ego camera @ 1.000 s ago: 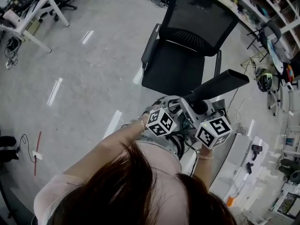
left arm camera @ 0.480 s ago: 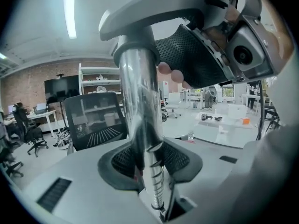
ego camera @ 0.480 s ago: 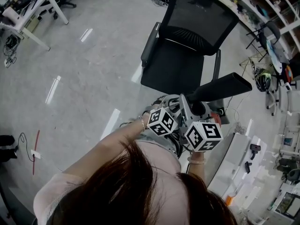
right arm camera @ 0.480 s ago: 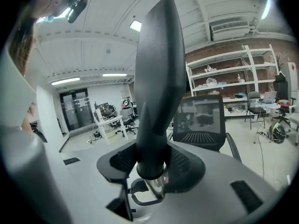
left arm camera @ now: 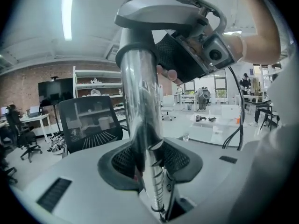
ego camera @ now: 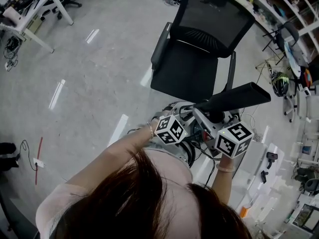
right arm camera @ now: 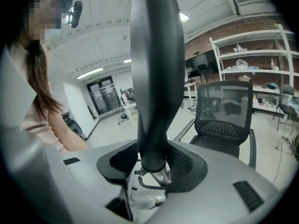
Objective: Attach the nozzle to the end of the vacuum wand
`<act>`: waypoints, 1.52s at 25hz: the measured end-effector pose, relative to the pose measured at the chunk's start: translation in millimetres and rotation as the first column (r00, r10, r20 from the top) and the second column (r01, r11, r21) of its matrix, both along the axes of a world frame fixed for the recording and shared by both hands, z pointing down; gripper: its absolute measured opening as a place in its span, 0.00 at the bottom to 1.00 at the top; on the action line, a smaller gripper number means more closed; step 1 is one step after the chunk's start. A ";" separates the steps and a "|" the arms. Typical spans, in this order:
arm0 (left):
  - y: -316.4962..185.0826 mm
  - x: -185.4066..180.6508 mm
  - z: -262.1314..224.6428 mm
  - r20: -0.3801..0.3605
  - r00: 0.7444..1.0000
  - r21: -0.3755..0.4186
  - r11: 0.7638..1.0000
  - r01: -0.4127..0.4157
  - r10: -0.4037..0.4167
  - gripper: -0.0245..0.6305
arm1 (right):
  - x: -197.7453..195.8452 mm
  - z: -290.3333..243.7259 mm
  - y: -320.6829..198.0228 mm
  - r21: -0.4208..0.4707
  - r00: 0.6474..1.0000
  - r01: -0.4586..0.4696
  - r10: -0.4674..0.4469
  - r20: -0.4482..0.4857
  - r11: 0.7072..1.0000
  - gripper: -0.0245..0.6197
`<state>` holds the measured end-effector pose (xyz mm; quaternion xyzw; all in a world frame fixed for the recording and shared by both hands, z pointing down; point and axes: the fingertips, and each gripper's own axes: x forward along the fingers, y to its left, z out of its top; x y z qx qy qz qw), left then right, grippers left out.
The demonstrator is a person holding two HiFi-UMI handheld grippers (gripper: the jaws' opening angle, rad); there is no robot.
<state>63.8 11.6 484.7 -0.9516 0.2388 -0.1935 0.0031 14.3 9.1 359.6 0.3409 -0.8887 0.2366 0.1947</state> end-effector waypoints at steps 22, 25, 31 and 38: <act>-6.2 -3.5 4.8 0.051 0.997 0.020 0.998 0.059 -0.059 0.26 | 5.2 5.6 -8.0 0.036 0.929 -0.345 0.346 -0.132 0.938 0.32; -5.8 -4.8 3.6 0.048 0.997 0.021 0.998 0.057 -0.058 0.26 | 4.4 4.9 -7.5 0.031 0.917 -0.376 0.376 -0.135 0.926 0.32; -4.8 -6.1 0.4 0.015 0.999 0.012 0.999 0.047 -0.047 0.26 | 0.2 3.2 -5.7 0.007 0.955 -0.276 0.275 -0.109 0.961 0.32; -7.0 -10.6 0.2 0.009 0.999 0.009 0.999 0.047 -0.047 0.26 | -2.7 1.5 1.9 -0.015 0.977 -0.187 0.185 -0.104 0.982 0.32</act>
